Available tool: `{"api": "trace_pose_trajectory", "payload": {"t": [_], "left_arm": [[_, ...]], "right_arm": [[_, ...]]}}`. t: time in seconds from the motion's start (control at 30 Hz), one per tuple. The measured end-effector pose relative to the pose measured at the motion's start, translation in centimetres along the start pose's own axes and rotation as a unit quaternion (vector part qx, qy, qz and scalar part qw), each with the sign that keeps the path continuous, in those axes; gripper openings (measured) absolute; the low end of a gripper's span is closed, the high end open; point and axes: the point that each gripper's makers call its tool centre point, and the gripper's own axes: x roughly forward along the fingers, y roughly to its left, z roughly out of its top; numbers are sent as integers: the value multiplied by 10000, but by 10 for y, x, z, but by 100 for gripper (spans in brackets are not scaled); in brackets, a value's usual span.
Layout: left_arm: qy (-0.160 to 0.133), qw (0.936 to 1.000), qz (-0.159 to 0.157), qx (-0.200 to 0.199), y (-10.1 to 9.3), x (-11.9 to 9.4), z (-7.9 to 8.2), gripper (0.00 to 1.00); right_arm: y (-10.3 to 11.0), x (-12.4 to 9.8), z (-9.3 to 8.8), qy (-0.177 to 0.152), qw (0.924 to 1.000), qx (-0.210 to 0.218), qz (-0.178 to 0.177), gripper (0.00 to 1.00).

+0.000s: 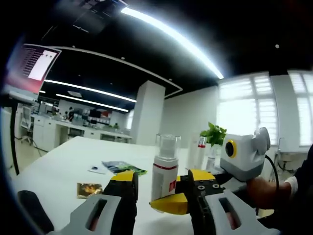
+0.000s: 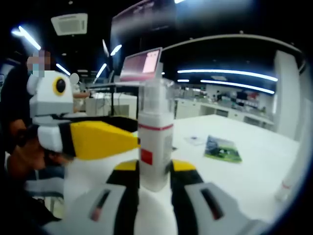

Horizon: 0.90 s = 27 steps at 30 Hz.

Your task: Arrange the skincare products in the storage area until every visible bottle or jar stands upright without overlapping.

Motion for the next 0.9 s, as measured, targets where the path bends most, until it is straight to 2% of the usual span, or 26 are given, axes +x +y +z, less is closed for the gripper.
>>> {"api": "trace_pose_trajectory", "payload": {"t": [0.03,0.3,0.4,0.9], "left_arm": [[-8,10000,-22,-12,-2,1,0,35],[32,9999,-53,160,-14,6,-3,34],[128,9995,-40,274,-15,7,-7,33],[107,9994,-153,289,-30,13,-10,25]], "right_arm": [[6,-5,-1,-18,10000,34,-15,22],[8,-13,0,-99,9998,124,-76,22],[14,-21,-1,-120,9998,122,-83,22],[11,-35,-7,-147,9994,33,-298,22]]}}
